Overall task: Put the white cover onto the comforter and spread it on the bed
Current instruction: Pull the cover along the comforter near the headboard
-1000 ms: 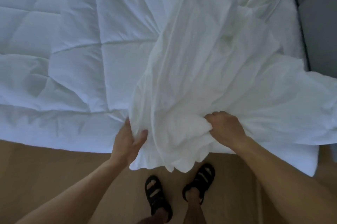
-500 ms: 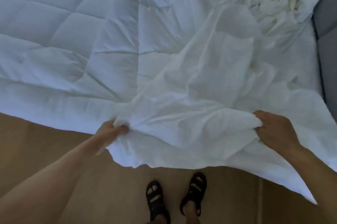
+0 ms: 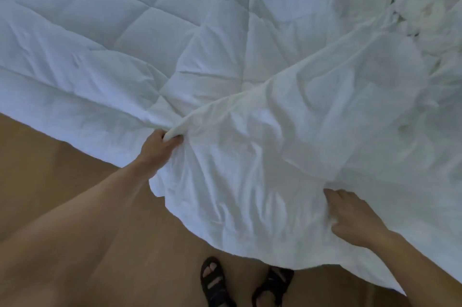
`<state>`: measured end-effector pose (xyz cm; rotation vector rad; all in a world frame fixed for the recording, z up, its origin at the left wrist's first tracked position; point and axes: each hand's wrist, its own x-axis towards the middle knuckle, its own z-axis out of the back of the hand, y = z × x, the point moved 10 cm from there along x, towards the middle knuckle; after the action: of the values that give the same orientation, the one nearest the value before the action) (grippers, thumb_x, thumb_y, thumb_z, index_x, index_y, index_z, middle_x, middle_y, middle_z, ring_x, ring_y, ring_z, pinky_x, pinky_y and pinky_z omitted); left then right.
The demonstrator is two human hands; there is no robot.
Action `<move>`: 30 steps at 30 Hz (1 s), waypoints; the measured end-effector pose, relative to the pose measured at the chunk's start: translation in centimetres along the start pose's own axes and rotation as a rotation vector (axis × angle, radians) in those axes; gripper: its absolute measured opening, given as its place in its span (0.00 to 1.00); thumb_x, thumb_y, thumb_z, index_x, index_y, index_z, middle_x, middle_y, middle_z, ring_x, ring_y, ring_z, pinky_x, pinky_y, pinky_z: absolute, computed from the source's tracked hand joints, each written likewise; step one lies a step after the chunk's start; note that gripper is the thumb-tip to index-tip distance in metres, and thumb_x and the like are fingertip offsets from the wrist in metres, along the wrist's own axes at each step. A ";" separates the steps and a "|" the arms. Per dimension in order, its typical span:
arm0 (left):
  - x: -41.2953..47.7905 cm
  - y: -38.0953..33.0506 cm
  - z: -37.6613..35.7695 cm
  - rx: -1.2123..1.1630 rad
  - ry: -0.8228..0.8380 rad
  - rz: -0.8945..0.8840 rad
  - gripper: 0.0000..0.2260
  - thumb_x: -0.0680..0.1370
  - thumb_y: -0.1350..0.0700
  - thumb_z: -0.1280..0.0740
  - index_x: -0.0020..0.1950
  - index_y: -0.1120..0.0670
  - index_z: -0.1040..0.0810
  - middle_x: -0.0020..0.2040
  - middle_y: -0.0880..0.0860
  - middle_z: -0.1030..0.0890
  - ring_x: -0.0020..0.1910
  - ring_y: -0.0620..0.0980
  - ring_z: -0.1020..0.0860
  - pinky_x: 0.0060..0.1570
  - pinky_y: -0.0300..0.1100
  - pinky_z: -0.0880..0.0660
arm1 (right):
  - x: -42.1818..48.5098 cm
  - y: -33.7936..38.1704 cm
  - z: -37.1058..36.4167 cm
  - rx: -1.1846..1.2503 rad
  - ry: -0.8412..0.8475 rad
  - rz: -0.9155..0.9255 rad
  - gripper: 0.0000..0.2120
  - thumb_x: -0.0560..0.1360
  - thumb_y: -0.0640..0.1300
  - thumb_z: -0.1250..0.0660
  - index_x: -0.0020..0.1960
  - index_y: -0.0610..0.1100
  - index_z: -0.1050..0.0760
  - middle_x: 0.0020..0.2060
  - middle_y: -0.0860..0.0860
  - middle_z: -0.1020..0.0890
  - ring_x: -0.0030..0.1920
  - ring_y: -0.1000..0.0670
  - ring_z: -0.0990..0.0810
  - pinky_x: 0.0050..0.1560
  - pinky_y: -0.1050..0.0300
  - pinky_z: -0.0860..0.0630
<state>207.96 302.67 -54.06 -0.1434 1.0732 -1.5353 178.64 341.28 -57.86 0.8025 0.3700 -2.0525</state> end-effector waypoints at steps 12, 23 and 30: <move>-0.3 2.3 -1.5 -0.460 0.409 0.203 0.18 0.79 0.44 0.34 0.62 0.54 0.20 0.57 0.53 0.16 0.59 0.55 0.19 0.61 0.51 0.25 | 8.2 21.8 2.3 -0.101 -0.325 0.203 0.61 0.46 0.47 0.15 0.74 0.38 0.36 0.57 0.35 0.22 0.53 0.35 0.19 0.44 0.42 0.19; 4.0 1.3 9.4 -0.099 0.104 0.048 0.17 0.74 0.49 0.25 0.53 0.61 0.20 0.47 0.57 0.17 0.42 0.54 0.18 0.40 0.45 0.21 | 2.8 13.2 12.4 0.095 -0.659 0.370 0.31 0.50 0.31 0.18 0.51 0.40 0.20 0.36 0.45 0.19 0.34 0.41 0.17 0.29 0.51 0.21; 7.5 -1.2 14.9 -0.057 -0.088 -0.032 0.18 0.71 0.44 0.23 0.42 0.56 0.25 0.37 0.50 0.25 0.36 0.49 0.26 0.35 0.40 0.31 | 2.4 11.7 14.6 0.058 -0.750 0.267 0.37 0.50 0.30 0.18 0.54 0.44 0.29 0.34 0.46 0.21 0.32 0.40 0.19 0.25 0.51 0.23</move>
<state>214.17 288.23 -48.25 -0.2664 1.0494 -1.5130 181.36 325.36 -48.14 0.0651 -0.2078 -1.9496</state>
